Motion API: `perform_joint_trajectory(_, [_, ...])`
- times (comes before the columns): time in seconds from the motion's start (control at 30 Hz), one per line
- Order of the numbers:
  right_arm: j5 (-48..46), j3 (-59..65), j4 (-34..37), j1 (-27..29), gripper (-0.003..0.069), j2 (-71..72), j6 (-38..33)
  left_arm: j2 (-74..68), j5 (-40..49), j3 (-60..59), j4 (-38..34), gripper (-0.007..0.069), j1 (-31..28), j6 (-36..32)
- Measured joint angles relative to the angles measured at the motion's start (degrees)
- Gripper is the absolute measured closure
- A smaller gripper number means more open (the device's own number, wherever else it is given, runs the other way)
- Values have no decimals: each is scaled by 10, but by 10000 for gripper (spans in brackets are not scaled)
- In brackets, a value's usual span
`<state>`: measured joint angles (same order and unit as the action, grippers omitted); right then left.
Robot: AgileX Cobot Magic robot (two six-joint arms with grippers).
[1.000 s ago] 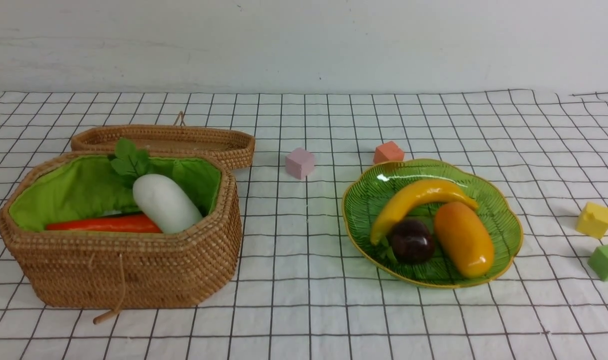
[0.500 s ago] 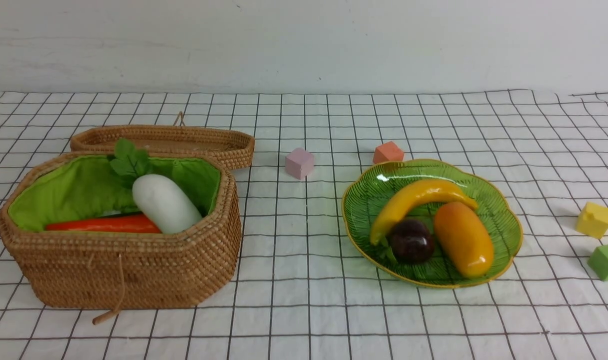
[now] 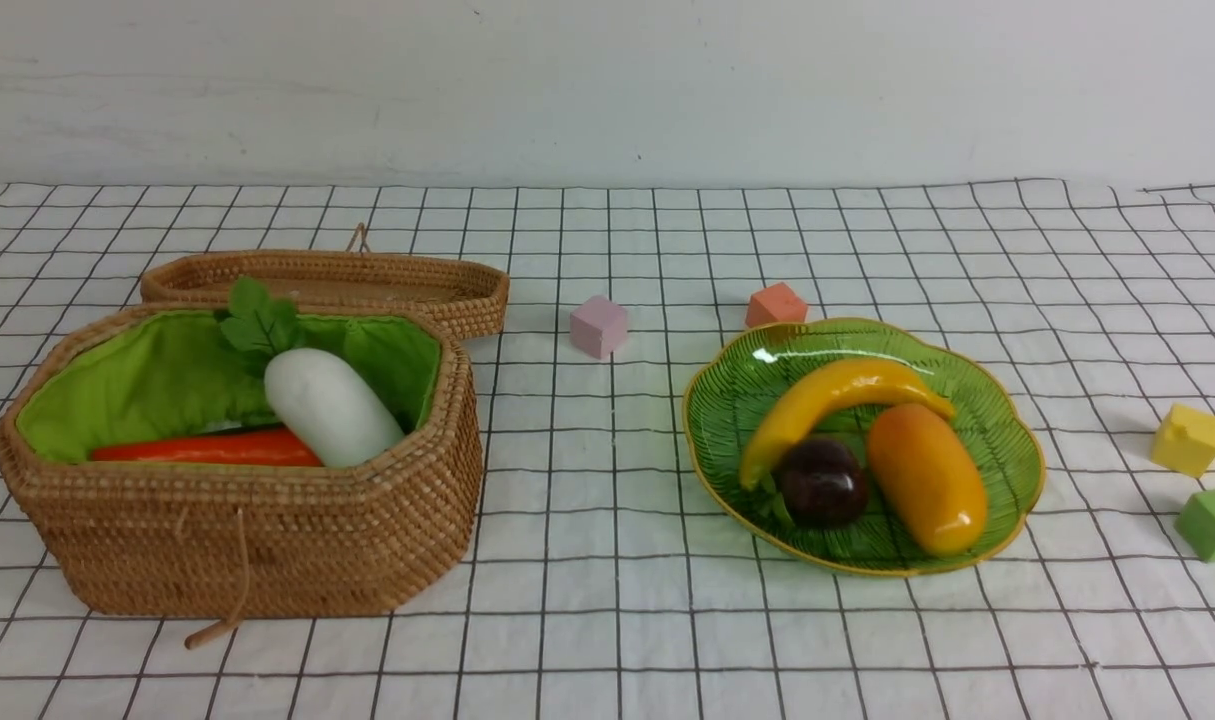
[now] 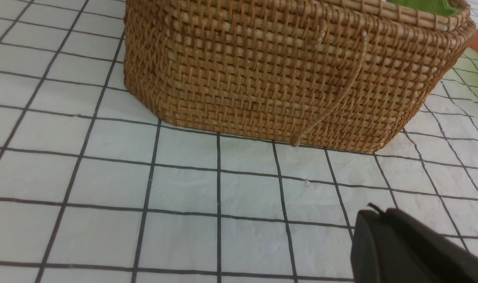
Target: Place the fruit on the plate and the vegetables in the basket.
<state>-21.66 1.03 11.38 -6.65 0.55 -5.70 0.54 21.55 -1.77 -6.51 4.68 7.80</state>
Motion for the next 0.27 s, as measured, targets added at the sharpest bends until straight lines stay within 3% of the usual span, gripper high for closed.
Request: perform_joint_trajectory(0.27, [0,0,0,0,609,0,0,0,0,0,0,631,0,0])
